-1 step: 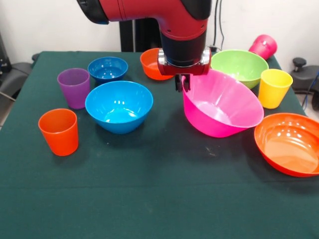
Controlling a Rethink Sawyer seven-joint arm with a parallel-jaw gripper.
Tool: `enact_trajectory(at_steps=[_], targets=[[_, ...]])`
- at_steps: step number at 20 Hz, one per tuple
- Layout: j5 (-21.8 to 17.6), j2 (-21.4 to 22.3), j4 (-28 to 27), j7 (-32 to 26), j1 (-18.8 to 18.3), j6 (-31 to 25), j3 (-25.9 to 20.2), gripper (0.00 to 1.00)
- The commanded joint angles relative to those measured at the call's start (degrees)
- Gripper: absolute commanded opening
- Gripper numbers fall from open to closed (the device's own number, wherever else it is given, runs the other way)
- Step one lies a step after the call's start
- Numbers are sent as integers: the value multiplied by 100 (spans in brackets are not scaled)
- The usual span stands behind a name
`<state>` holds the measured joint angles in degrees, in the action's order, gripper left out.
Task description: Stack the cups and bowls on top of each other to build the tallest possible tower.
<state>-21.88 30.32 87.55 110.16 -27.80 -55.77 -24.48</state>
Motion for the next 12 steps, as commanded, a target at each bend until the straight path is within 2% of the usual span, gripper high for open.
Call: enact_trajectory(at_steps=[1,12], targets=[[-163,-87,-232,-764,-25,-808,-18,0],[-227,-129,-422,-804,-17,-1052,-90,0]])
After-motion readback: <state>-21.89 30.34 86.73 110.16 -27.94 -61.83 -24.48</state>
